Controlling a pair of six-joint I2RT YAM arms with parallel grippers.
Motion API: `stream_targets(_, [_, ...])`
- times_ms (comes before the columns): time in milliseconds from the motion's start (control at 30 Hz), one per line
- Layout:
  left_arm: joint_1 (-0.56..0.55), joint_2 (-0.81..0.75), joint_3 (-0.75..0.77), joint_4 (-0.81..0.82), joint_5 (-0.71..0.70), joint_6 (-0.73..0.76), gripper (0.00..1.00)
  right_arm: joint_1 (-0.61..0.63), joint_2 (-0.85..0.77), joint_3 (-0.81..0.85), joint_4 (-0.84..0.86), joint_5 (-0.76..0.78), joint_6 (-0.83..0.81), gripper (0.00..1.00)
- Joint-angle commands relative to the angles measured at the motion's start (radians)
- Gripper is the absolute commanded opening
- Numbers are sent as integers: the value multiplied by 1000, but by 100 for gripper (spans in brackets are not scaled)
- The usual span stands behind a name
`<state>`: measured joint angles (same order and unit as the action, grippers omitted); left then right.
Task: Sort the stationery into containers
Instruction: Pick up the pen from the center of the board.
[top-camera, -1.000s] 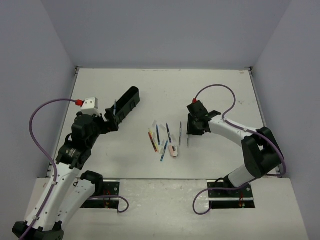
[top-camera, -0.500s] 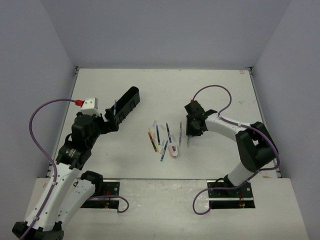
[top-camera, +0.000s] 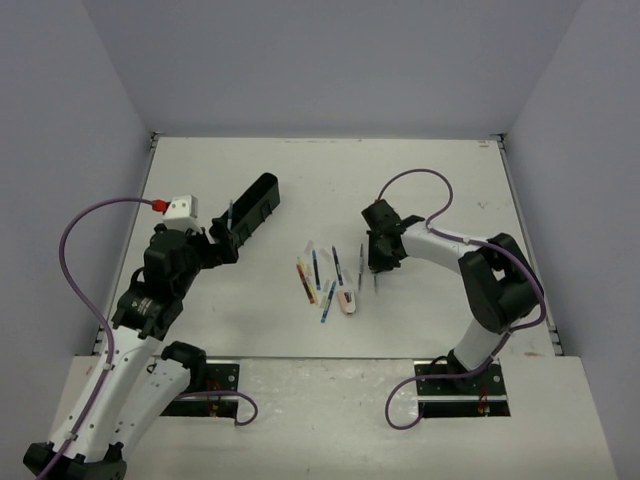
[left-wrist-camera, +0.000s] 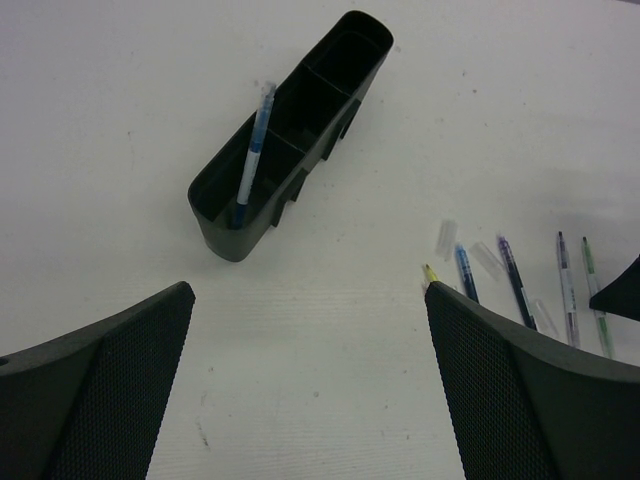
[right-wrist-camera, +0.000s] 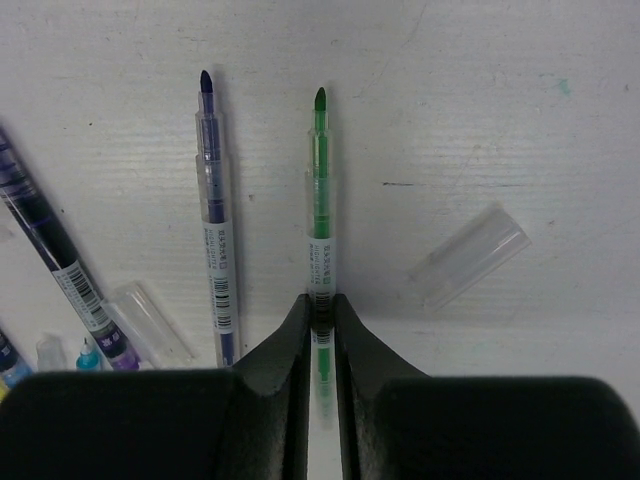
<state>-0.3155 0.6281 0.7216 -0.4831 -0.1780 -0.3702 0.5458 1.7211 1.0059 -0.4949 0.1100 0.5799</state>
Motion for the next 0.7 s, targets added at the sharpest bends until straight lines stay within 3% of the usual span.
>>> stream_targets(0, [-9,-8,-4,18,0,17,100,13,9,12,-37,-14,6,0])
stream_targets(267, [-14,-4,-6,27,32,24,100,13,-289,33,-56,-53,9,0])
stream_targets(467, [-14,32,9,42,95,41,100,4,-623,-111,96,-86,9,0])
stream_targets(667, [-33,208,150,14,155,13,100,-26,-815,-214,143,-72,-23,0])
